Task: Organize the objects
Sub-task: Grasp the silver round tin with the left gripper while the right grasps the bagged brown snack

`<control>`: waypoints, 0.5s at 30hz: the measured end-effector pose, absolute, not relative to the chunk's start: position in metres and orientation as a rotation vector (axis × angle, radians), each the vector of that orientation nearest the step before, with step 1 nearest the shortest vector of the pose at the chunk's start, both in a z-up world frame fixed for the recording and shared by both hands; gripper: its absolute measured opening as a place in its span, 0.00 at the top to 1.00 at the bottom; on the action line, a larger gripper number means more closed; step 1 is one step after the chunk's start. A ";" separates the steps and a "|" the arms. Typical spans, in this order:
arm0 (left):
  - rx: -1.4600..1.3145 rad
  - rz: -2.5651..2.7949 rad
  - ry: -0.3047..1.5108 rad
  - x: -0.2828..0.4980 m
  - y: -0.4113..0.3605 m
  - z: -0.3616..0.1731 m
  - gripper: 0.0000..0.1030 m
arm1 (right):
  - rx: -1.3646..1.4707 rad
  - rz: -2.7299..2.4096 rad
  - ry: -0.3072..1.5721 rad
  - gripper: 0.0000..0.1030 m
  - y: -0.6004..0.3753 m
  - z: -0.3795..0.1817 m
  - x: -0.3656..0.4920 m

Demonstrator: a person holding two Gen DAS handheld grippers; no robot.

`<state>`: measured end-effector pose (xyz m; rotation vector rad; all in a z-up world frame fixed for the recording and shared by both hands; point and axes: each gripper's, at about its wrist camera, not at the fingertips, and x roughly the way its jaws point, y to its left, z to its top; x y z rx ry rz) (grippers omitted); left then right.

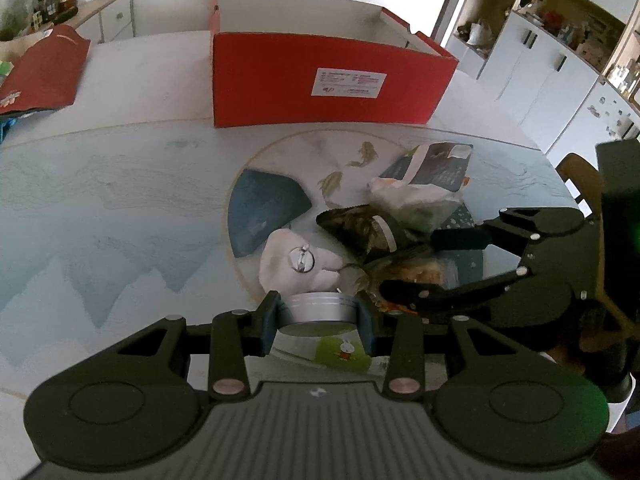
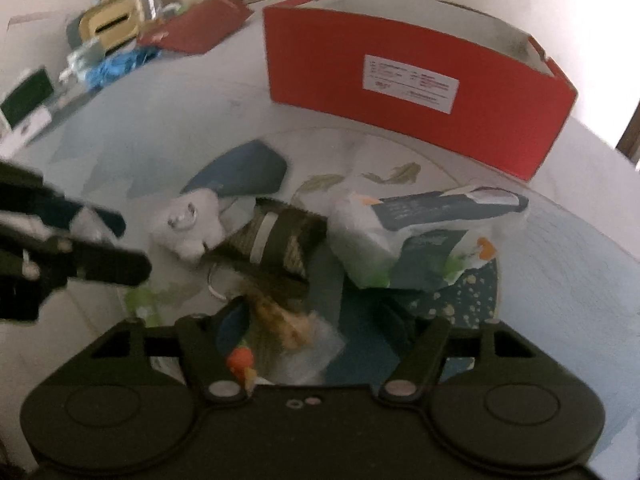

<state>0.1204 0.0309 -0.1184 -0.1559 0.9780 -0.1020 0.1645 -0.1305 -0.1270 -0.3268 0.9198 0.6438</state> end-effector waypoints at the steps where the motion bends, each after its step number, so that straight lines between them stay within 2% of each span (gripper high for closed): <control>1: -0.156 -0.101 0.978 0.120 0.031 -0.119 0.62 | -0.329 0.659 0.912 0.48 -0.131 -0.126 0.163; 2: -0.156 -0.100 0.979 0.120 0.031 -0.119 0.62 | -0.327 0.671 0.909 0.52 -0.131 -0.126 0.161; 3: -0.157 -0.100 0.980 0.121 0.031 -0.119 0.62 | -0.333 0.674 0.903 0.64 -0.132 -0.125 0.160; 4: -0.157 -0.100 0.981 0.121 0.031 -0.119 0.62 | -0.338 0.678 0.895 0.68 -0.132 -0.124 0.158; 15: -0.142 -0.140 0.969 0.126 0.022 -0.113 0.62 | -0.289 0.628 0.937 0.69 -0.166 -0.114 0.156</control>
